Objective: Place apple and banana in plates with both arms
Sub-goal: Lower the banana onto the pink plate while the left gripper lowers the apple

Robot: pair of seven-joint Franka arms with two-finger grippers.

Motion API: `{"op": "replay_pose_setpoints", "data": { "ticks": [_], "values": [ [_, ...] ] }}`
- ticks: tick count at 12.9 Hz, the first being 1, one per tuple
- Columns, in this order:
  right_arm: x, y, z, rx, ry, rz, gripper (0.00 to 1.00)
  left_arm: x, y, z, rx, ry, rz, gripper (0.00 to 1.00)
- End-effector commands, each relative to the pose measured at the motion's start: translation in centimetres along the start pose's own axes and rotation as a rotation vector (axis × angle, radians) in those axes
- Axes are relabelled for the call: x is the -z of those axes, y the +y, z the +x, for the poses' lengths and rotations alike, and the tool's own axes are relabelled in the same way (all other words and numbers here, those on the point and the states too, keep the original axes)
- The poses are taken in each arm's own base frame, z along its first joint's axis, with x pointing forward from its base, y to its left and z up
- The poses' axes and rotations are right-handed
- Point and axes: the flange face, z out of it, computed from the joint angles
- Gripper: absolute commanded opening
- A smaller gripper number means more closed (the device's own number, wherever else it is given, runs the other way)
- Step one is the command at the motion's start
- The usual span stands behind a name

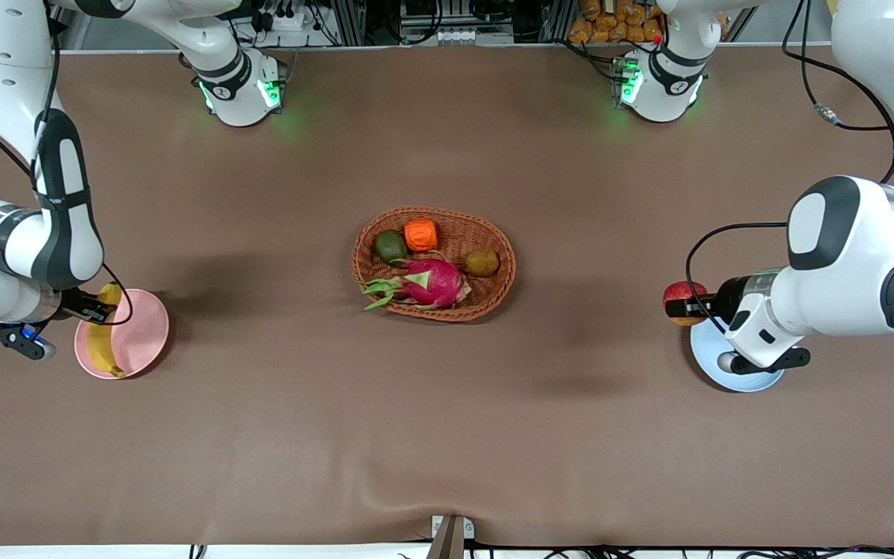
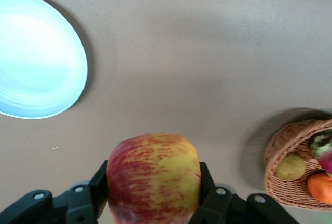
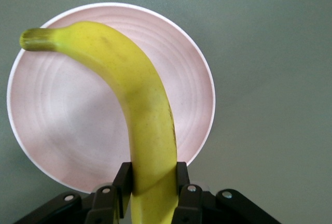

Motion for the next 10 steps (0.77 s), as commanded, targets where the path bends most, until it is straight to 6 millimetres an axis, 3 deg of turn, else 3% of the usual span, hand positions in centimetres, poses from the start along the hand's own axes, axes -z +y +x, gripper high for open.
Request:
{"op": "replay_pose_setpoints", "data": {
  "ticks": [1,3,4,5,6,7,8,10],
  "values": [
    [0.1,0.1,0.5,0.006,0.011,0.017,0.22,-0.5,-0.1,0.3,-0.028,0.011,0.017,0.0],
    [0.2,0.1,0.5,0.006,0.019,0.018,0.24,-2.0,-2.1,1.1,-0.01,0.0,-0.002,0.0],
    [0.2,0.1,0.5,0.008,0.019,0.018,0.32,-3.3,-2.4,1.3,-0.027,0.01,-0.007,0.0],
    [0.2,0.1,0.6,0.009,0.02,0.017,0.59,-4.4,-2.8,1.5,-0.058,0.023,-0.012,0.0],
    [0.2,0.1,0.5,0.009,0.019,0.017,0.91,-4.9,-4.5,1.9,-0.055,0.028,-0.026,0.0],
    [-0.1,0.0,0.5,0.01,0.015,0.014,1.0,-6.0,-5.9,2.7,-0.063,0.025,-0.036,0.0],
    [-0.1,-0.2,0.5,0.013,0.014,0.013,1.0,-6.7,-7.4,3.1,-0.088,0.021,-0.044,0.0],
    [0.0,-0.5,0.3,0.022,0.012,0.012,1.0,-8.8,-13.5,4.9,-0.15,0.022,-0.082,0.0]
  ]
}}
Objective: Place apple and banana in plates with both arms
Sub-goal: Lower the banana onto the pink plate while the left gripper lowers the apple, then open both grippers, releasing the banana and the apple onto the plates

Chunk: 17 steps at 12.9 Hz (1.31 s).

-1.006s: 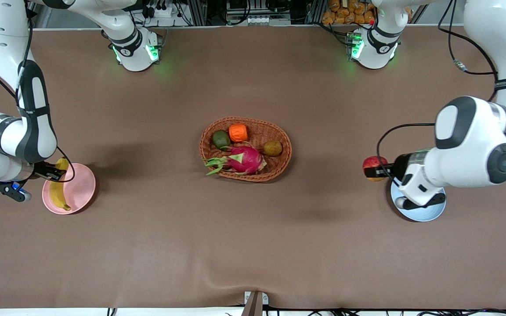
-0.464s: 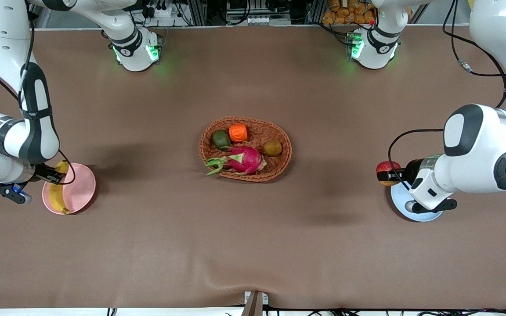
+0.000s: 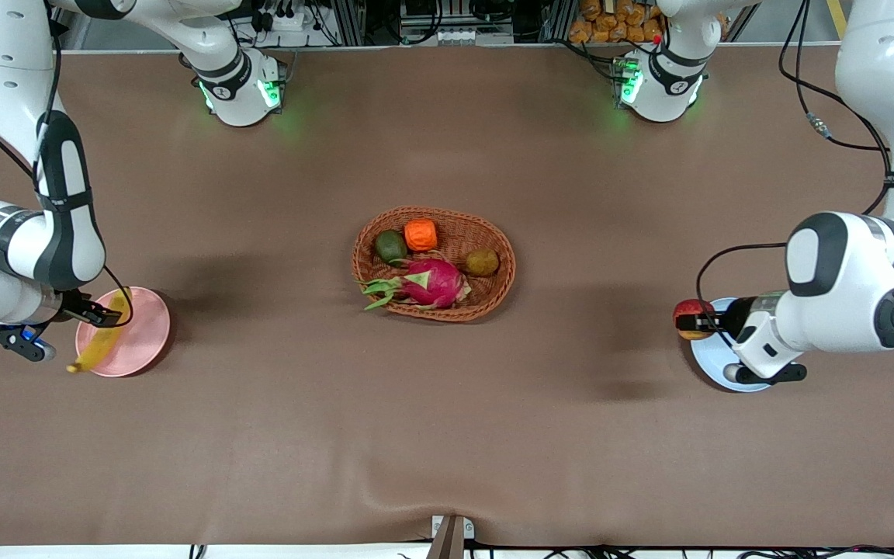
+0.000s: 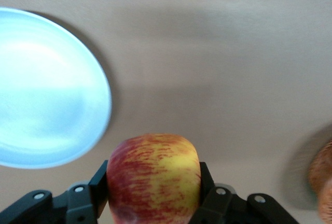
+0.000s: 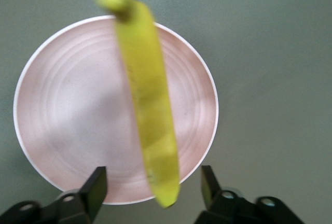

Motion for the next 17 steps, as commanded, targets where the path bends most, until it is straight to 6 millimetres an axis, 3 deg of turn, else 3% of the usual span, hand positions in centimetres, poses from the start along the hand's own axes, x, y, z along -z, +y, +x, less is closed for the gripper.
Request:
{"op": "replay_pose_setpoints", "data": {
  "ticks": [1,4,5,10,12,13,14,15,16,17],
  "values": [
    [0.2,-0.6,0.0,0.024,-0.003,0.009,1.0,-1.5,-6.7,0.9,-0.084,0.019,-0.046,0.0],
    [1.5,-0.7,-0.2,0.031,0.001,0.02,1.0,-2.3,-10.9,1.3,-0.163,0.054,-0.096,0.0],
    [2.9,-0.6,-0.5,0.039,0.005,0.03,1.0,-2.8,-11.9,1.6,-0.209,0.079,-0.11,0.0],
    [8.5,-0.3,-1.5,0.161,0.063,0.079,1.0,-3.8,-13.6,2.0,-0.265,0.107,-0.108,0.0],
    [11.2,0.0,-2.0,0.207,0.107,0.1,1.0,-5.4,-14.1,2.6,-0.262,0.114,-0.107,0.0],
    [12.8,0.3,-2.2,0.233,0.133,0.111,1.0,-5.5,-14.2,2.8,-0.261,0.126,-0.102,0.11],
    [14.7,0.5,-2.7,0.271,0.164,0.126,1.0,-5.9,-14.1,3.0,-0.259,0.137,-0.099,0.14],
    [16.7,0.7,-3.3,0.312,0.199,0.141,1.0,-6.5,-14.7,3.0,-0.253,0.133,-0.102,0.33],
    [18.5,1.1,-3.6,0.355,0.232,0.151,1.0,-5.9,-14.6,3.0,-0.259,0.14,-0.097,0.83],
    [20.1,1.6,-3.9,0.405,0.262,0.155,1.0,-5.1,-14.5,2.9,-0.261,0.149,-0.092,1.0]
  ]
}}
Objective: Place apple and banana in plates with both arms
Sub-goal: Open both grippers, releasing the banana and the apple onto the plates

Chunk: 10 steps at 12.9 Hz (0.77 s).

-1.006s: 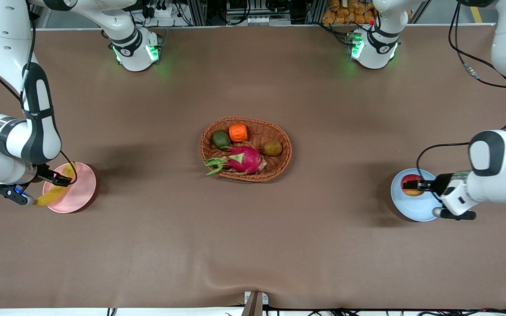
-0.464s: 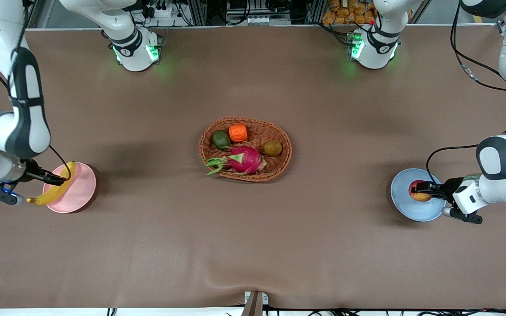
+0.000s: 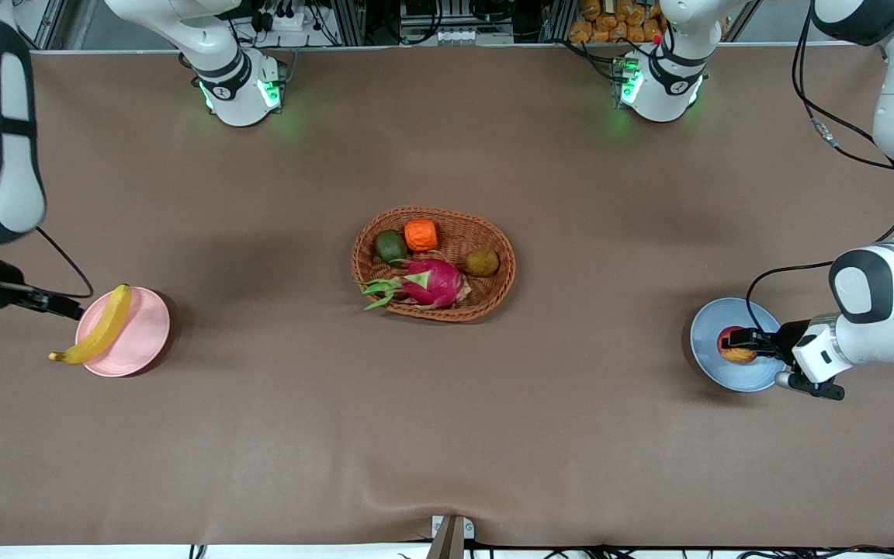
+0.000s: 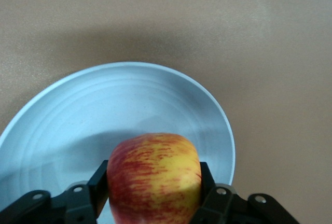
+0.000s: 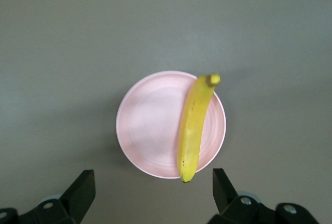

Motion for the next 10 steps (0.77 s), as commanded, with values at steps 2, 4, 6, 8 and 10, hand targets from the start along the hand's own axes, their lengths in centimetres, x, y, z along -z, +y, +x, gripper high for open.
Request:
{"op": "replay_pose_setpoints", "data": {
  "ticks": [2,4,6,8,10],
  "values": [
    [6.2,0.1,-1.0,0.117,0.037,0.037,1.0,4.3,0.8,0.2,-0.041,0.036,0.025,1.0],
    [8.8,-0.3,-1.2,0.123,-0.011,0.05,1.0,9.4,3.8,-0.2,-0.042,0.02,0.042,1.0],
    [11.2,-0.6,-1.3,0.131,-0.031,0.058,1.0,14.8,6.9,-1.0,-0.042,0.003,0.065,1.0],
    [13.0,-1.1,-2.0,0.142,-0.028,0.079,1.0,20.2,11.1,-1.7,-0.017,-0.001,0.087,1.0],
    [14.7,-2.4,-2.8,0.158,-0.015,0.093,1.0,24.8,16.2,-2.7,0.021,0.02,0.145,1.0]
  ]
}}
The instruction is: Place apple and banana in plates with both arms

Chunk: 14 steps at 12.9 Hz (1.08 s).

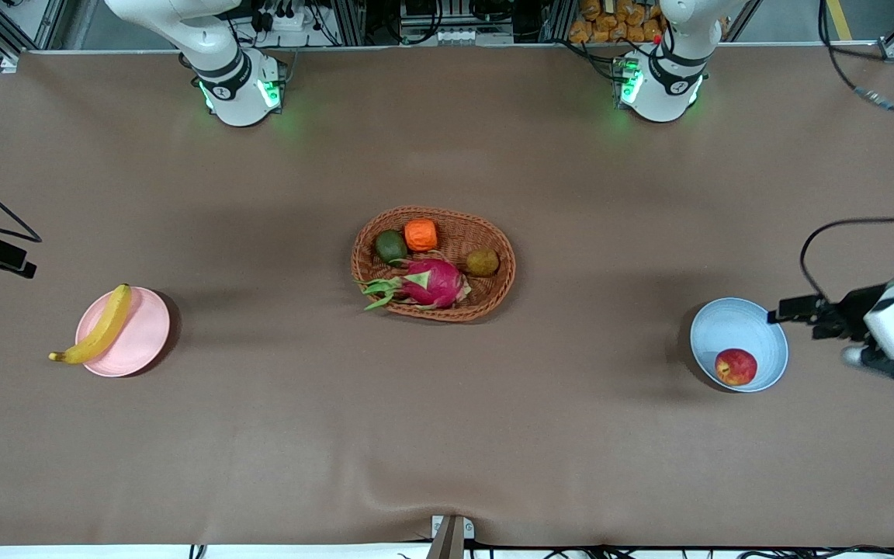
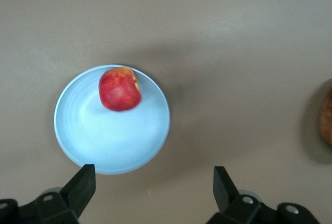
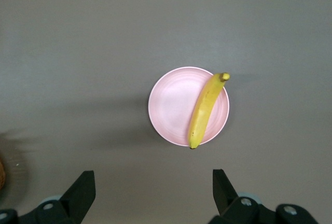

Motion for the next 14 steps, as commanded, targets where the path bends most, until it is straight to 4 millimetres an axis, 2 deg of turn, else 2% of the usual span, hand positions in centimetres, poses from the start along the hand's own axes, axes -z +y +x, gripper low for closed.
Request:
{"op": "replay_pose_setpoints", "data": {
  "ticks": [1,2,4,9,11,12,13,14],
  "values": [
    [2.5,-1.8,-1.5,0.002,-0.002,0.034,1.0,5.1,5.9,-1.3,0.034,0.008,0.114,1.0],
    [2.6,-2.2,-2.0,-0.019,-0.027,0.042,1.0,6.2,7.3,-1.6,0.046,0.021,0.155,1.0],
    [4.1,-3.0,-3.0,-0.032,-0.023,0.056,1.0,6.9,8.6,-2.0,0.1,0.018,0.164,1.0],
    [7.0,-7.1,-5.1,-0.041,-0.036,-0.031,1.0,10.4,13.0,-2.5,0.098,0.073,0.214,1.0],
    [7.4,-6.6,-5.5,-0.048,-0.029,-0.033,1.0,10.5,14.7,-2.6,0.074,0.06,0.214,1.0],
    [7.7,-6.5,-5.6,-0.051,-0.026,-0.033,1.0,11.9,16.4,-3.3,0.058,0.089,0.229,1.0],
    [8.0,-6.6,-5.8,-0.051,-0.023,-0.033,1.0,12.6,18.5,-3.9,0.055,0.104,0.244,1.0],
    [8.1,-6.8,-5.8,-0.046,-0.023,-0.034,1.0,13.0,19.1,-4.3,0.067,0.109,0.253,1.0]
  ]
}}
